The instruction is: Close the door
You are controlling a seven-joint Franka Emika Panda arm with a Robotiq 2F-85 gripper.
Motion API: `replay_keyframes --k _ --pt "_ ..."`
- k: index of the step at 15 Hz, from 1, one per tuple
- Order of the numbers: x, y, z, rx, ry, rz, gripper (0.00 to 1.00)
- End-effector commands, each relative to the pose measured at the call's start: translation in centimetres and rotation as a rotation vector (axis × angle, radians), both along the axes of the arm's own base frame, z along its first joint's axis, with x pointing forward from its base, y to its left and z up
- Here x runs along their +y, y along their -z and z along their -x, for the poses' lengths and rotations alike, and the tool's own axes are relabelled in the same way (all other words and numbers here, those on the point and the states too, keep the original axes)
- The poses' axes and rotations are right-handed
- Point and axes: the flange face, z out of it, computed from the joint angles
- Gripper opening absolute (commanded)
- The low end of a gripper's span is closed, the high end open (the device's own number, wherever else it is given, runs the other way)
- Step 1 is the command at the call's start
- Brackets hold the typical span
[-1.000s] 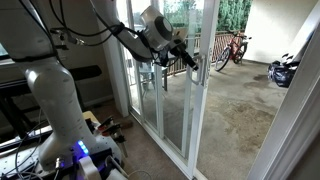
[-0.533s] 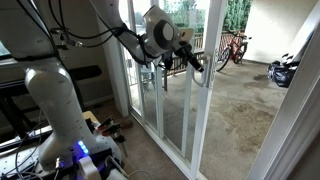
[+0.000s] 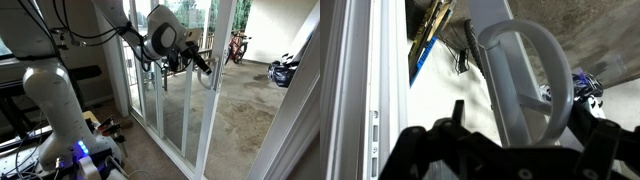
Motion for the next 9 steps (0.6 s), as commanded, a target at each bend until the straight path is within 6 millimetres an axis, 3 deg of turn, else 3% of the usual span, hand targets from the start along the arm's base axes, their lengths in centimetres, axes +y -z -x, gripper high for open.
replay_keyframes --k 1,9 --pt "-3.9 3.4 3.8 0.140 0.036 0.023 1.00" --pt "-6.3 3.6 4.0 0.155 0.051 0.059 1.00"
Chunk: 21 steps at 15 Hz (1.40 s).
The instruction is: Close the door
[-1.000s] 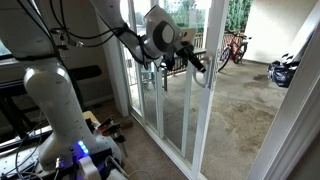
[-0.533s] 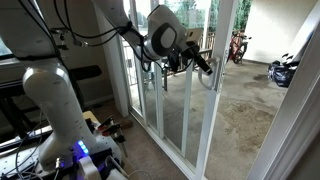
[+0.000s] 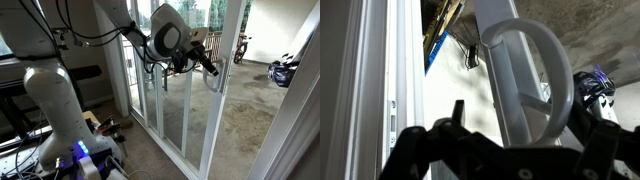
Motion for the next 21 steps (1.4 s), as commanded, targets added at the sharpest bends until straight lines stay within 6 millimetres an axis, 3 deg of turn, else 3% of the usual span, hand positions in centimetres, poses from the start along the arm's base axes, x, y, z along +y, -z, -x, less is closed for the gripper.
replay_keyframes --k 1,4,5,11,21 --pt "-3.5 3.8 3.7 0.146 0.013 0.036 1.00" --pt "-2.3 3.2 2.0 0.155 -0.037 0.065 1.00" --pt "-0.7 0.0 -0.1 0.022 -0.027 0.043 1.00" --pt "-0.2 1.9 0.0 0.077 -0.050 0.045 1.00" --pt "-0.4 2.7 -0.3 0.062 -0.082 0.074 1.00"
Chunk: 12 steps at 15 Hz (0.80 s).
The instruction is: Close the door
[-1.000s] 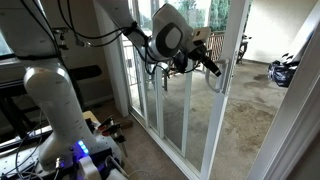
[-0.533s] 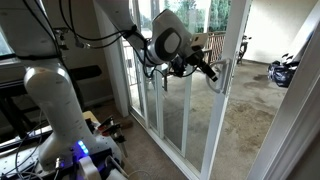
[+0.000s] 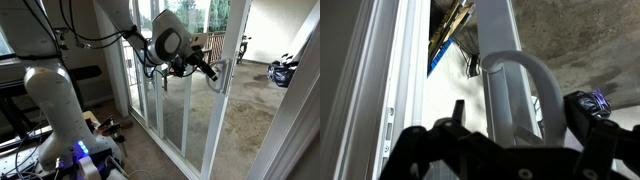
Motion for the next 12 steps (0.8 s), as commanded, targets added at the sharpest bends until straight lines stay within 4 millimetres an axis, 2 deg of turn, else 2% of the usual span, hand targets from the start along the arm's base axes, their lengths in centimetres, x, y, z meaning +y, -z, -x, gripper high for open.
replay_keyframes --k 1,6,12 --pt "-0.4 1.0 -0.3 -0.019 -0.017 0.014 1.00" --pt "0.8 2.9 -0.4 -0.008 -0.044 0.002 1.00" --pt "-0.7 2.6 -0.2 -0.032 -0.023 0.015 1.00"
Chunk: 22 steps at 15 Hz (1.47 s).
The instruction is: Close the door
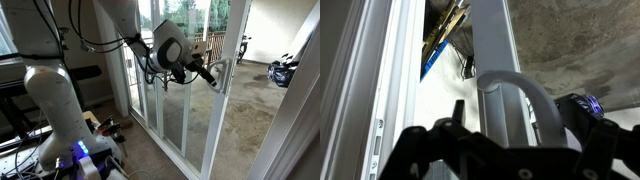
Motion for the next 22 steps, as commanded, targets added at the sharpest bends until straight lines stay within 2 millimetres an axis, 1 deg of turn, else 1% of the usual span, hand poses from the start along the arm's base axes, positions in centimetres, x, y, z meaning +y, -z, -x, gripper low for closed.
replay_keyframes --k 1,3,4,6,8,9,12,15,16,18,19,20,21,22 --pt "-1.4 -0.4 0.6 -0.029 0.021 0.012 1.00" --pt "-2.4 -0.6 0.7 -0.045 0.053 0.002 1.00" --pt "-2.8 -0.5 1.1 -0.035 0.059 0.001 1.00" --pt "-2.9 -0.1 1.9 -0.022 0.071 -0.015 1.00" --pt "-3.2 0.5 2.4 -0.016 0.087 -0.033 1.00" --pt "-2.8 1.0 2.5 -0.012 0.085 -0.046 1.00" --pt "-2.9 2.4 3.1 -0.007 0.090 -0.074 1.00" --pt "-3.8 4.0 4.7 -0.010 0.118 -0.110 1.00" --pt "-4.8 4.6 5.6 -0.012 0.146 -0.127 1.00" --pt "-7.8 5.7 7.8 -0.016 0.196 -0.139 1.00" --pt "-9.2 6.6 9.0 -0.009 0.200 -0.143 1.00" --pt "-11.0 6.9 10.3 0.009 0.189 -0.117 1.00" --pt "-12.5 7.7 11.4 0.030 0.179 -0.105 1.00" --pt "-13.5 7.6 12.1 0.052 0.166 -0.075 1.00"
